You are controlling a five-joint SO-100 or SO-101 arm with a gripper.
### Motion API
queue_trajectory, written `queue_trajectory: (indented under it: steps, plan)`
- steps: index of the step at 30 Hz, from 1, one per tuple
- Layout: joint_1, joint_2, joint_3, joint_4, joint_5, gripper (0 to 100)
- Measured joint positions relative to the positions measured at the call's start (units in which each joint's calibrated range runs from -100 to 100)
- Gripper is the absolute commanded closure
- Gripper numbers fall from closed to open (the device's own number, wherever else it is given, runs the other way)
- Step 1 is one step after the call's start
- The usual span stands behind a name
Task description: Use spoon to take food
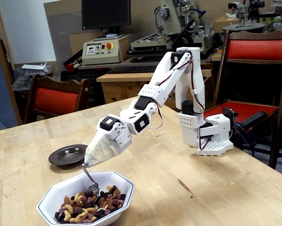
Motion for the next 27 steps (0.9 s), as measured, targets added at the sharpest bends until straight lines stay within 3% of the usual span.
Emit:
queue_trajectory:
  steps: [27]
  plan:
    - [0.00,0.00,3.69,-3.84,-0.20,96]
